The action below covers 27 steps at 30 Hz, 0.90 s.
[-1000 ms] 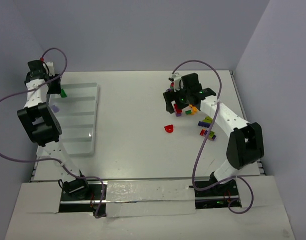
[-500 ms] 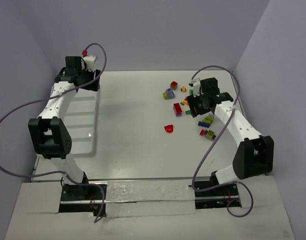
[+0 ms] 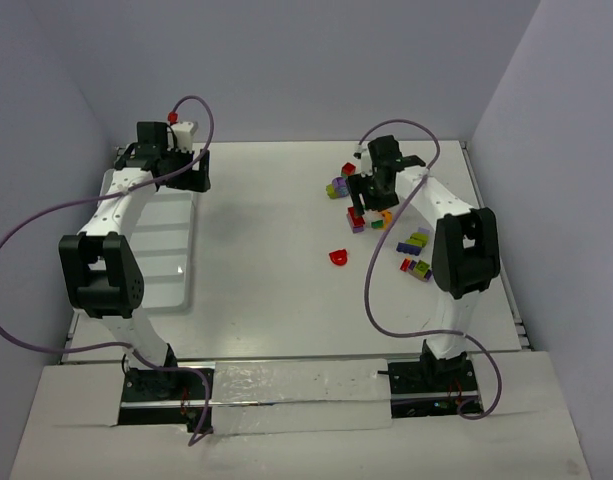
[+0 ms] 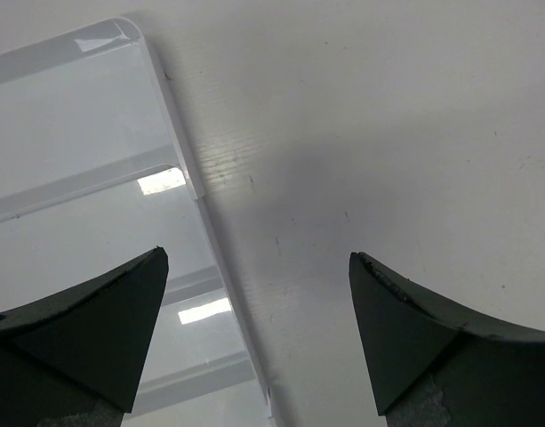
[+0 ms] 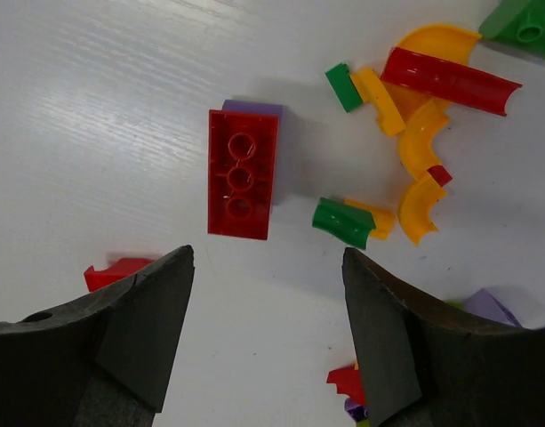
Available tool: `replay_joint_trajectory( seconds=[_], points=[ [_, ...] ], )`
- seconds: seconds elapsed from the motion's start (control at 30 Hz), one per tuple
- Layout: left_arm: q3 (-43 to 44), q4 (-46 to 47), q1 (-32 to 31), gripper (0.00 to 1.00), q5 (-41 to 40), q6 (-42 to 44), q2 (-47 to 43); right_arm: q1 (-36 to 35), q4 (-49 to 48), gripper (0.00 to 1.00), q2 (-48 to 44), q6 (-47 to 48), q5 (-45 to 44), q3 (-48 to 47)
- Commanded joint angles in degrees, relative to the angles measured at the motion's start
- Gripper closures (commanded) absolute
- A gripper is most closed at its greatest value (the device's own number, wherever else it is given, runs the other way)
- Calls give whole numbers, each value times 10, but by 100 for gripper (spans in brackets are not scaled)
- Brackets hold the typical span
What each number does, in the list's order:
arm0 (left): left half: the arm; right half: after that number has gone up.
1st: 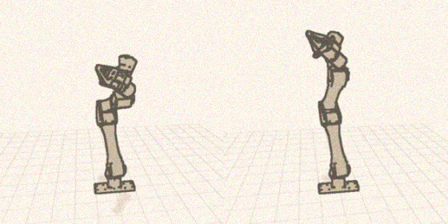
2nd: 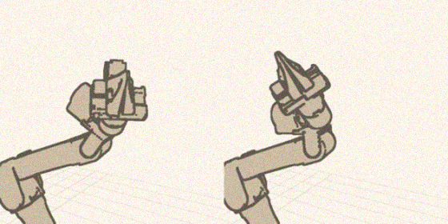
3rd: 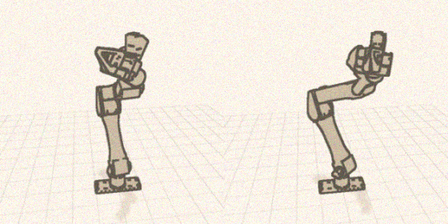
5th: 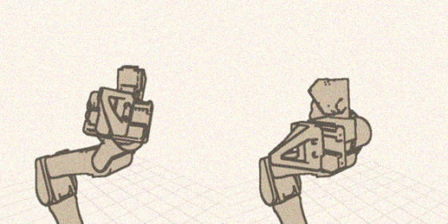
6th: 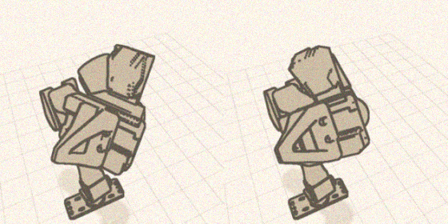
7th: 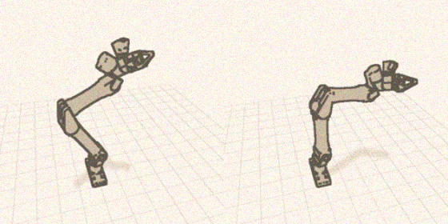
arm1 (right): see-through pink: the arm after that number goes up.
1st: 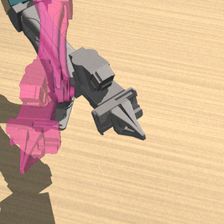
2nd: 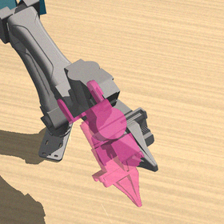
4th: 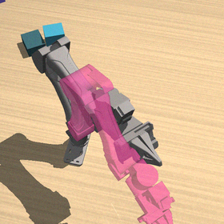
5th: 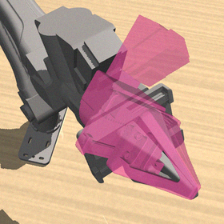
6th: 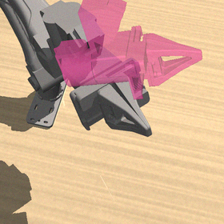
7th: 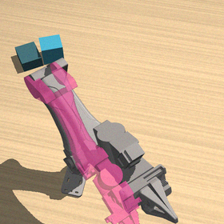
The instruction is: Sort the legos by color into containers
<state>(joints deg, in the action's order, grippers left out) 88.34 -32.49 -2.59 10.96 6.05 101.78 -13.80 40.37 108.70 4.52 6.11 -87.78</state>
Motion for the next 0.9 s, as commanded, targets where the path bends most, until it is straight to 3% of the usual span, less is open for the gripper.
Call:
replay_joint_trajectory(
  seconds=[0.0,0.43,0.87],
  points=[
    [5,23,-3,7,15,-13,-23,-10,15,25,38,-16,-10,-52],
    [5,24,-4,6,12,-12,-7,-21,26,27,128,-22,-17,-123],
    [18,13,-4,7,24,-17,4,-21,43,60,140,-20,-10,-131]
  ],
)
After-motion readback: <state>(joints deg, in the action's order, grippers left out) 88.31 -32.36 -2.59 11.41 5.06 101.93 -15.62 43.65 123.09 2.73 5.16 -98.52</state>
